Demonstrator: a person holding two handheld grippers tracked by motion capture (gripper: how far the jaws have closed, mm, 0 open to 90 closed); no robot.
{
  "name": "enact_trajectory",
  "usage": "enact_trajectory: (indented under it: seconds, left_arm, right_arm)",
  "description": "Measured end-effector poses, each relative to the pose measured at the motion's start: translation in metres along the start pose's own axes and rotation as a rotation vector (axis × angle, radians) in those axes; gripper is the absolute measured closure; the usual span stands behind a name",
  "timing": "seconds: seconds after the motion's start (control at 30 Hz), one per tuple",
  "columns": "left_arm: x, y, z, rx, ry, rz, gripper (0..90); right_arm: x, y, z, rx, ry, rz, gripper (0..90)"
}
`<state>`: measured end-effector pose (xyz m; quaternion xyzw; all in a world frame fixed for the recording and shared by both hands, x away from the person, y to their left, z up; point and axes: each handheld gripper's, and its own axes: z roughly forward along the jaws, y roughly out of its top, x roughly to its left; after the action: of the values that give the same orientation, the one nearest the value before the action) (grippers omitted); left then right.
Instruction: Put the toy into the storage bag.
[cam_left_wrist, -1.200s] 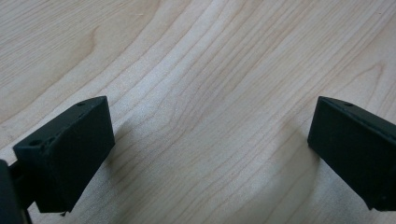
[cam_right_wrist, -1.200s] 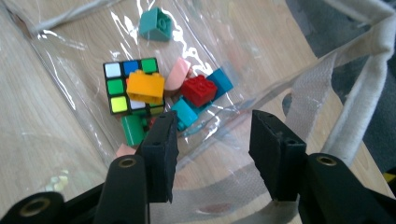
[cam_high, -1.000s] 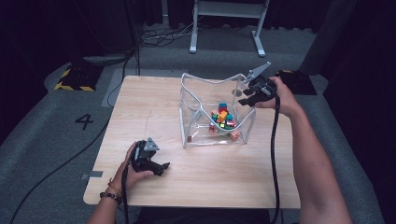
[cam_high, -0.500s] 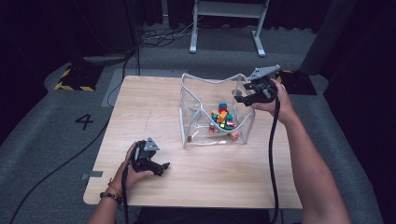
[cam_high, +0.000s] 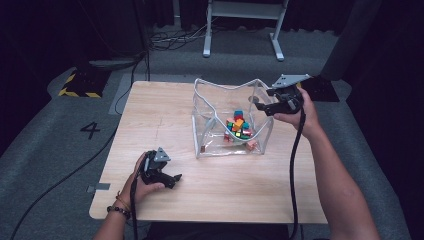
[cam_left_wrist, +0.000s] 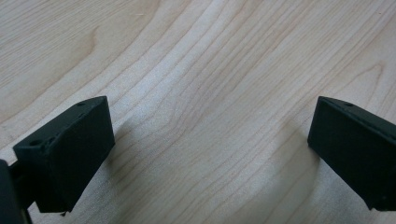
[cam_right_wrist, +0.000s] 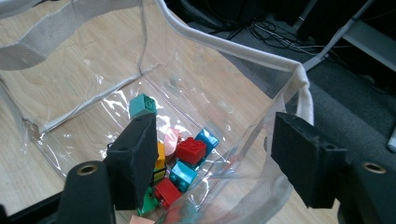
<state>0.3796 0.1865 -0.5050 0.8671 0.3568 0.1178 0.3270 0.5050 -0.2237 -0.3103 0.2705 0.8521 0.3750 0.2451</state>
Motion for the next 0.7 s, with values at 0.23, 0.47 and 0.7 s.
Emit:
enact_trajectory:
  seconds: [0.23, 0.47, 0.7]
  left_arm:
    - [0.000, 0.000, 0.000, 0.000, 0.000, 0.000, 0.6]
    - [0.000, 0.000, 0.000, 0.000, -0.002, 0.000, 0.6]
    - [0.000, 0.000, 0.000, 0.000, 0.003, -0.002, 0.6]
  right_arm:
    - [0.001, -0.006, -0.013, -0.033, -0.013, 0.013, 29.0]
    - [0.004, -0.014, -0.030, -0.070, -0.024, 0.024, 28.0]
    - [0.006, -0.024, -0.046, -0.111, -0.020, 0.044, 27.0]
